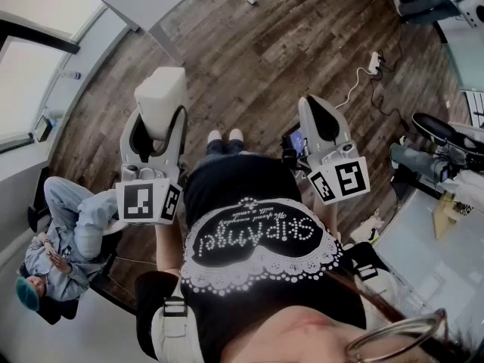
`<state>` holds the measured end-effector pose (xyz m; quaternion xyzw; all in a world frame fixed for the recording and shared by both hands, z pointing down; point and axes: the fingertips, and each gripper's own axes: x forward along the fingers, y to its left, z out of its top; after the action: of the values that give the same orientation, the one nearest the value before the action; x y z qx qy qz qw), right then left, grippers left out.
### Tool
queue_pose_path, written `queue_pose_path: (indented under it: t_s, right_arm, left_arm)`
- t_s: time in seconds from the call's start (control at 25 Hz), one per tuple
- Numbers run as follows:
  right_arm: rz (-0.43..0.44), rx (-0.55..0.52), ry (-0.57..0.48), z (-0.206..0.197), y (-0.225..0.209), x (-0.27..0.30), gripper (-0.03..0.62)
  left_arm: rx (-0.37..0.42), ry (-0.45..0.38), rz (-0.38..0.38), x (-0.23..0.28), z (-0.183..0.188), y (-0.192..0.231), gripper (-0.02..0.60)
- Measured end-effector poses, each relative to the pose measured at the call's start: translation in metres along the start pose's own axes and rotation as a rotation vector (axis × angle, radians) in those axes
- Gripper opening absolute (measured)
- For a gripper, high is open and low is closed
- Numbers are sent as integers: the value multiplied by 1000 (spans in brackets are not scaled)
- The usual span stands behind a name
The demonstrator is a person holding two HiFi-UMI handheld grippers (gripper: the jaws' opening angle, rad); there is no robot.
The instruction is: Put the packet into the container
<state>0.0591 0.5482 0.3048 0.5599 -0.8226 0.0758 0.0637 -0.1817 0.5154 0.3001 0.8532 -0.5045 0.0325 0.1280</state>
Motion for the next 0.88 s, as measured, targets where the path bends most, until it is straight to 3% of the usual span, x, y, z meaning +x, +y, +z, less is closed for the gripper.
queue_pose_path:
  t_s: [0.88]
  right_arm:
    - [12,-6,3,1,-3,2,2]
  left_arm:
    - [-8,-8,-6,4,-1,-4,279]
